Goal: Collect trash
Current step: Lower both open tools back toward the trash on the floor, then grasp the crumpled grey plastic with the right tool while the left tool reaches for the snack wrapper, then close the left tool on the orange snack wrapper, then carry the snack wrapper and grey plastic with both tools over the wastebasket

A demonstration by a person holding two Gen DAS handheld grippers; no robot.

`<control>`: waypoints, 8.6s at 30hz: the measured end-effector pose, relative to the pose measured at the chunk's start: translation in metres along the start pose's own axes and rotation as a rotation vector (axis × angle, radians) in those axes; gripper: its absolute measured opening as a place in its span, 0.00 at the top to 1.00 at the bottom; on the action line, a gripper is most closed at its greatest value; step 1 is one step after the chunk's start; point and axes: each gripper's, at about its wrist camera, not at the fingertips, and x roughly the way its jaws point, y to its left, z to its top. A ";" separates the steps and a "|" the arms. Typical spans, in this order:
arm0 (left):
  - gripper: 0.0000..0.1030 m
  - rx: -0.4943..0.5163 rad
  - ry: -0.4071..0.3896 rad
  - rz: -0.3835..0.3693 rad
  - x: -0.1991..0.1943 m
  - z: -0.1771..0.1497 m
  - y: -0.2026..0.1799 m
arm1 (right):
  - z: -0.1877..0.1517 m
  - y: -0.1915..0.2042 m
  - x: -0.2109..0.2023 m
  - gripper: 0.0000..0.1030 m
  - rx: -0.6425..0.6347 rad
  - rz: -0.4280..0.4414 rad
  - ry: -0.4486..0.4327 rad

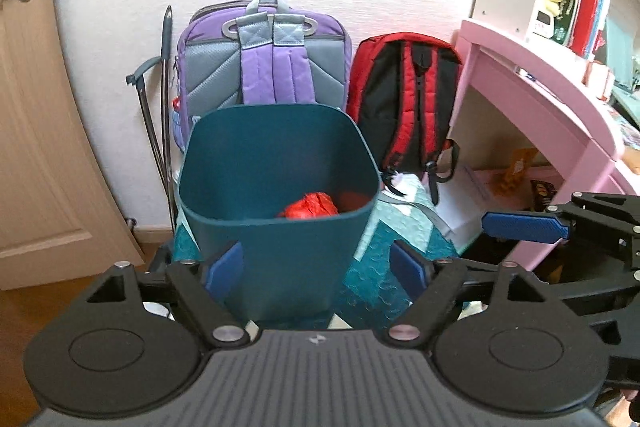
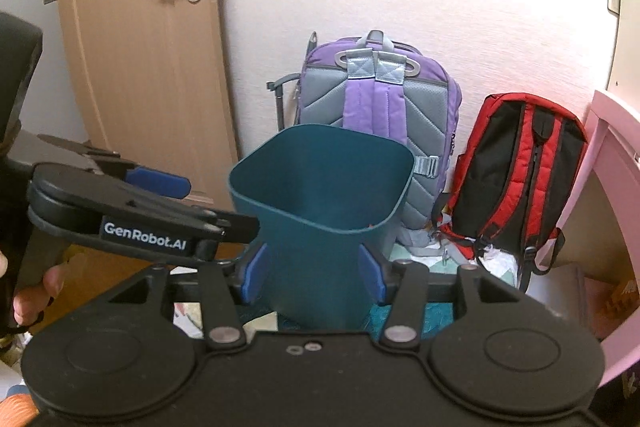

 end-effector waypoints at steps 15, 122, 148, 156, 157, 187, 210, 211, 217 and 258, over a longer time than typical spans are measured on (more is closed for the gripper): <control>0.01 0.026 0.039 -0.078 -0.009 -0.083 0.005 | -0.079 0.011 -0.004 0.50 0.044 0.102 0.084; 0.85 -0.216 0.956 -0.064 0.399 -0.531 0.243 | -0.399 -0.023 0.342 0.86 0.363 0.027 0.755; 0.51 0.049 1.009 -0.031 0.420 -0.590 0.218 | -0.406 -0.009 0.337 0.86 0.432 0.047 0.749; 0.57 -0.029 0.970 -0.026 0.402 -0.565 0.234 | -0.403 -0.012 0.331 0.86 0.445 0.040 0.730; 0.57 -0.039 0.958 -0.028 0.397 -0.558 0.234 | -0.402 -0.011 0.329 0.86 0.445 0.041 0.722; 0.23 0.172 0.815 0.013 0.381 -0.506 0.222 | -0.390 0.003 0.268 0.86 0.505 0.069 0.678; 0.55 0.138 0.868 -0.028 0.440 -0.552 0.233 | -0.413 0.010 0.294 0.86 0.518 0.089 0.816; 0.58 0.114 0.869 -0.028 0.438 -0.551 0.235 | -0.413 0.010 0.294 0.86 0.517 0.088 0.814; 0.66 0.003 0.857 0.005 0.410 -0.532 0.249 | -0.409 0.010 0.289 0.86 0.502 0.088 0.787; 0.68 -0.112 -0.087 0.042 0.039 -0.099 0.100 | -0.055 -0.003 0.020 0.86 0.161 0.014 -0.119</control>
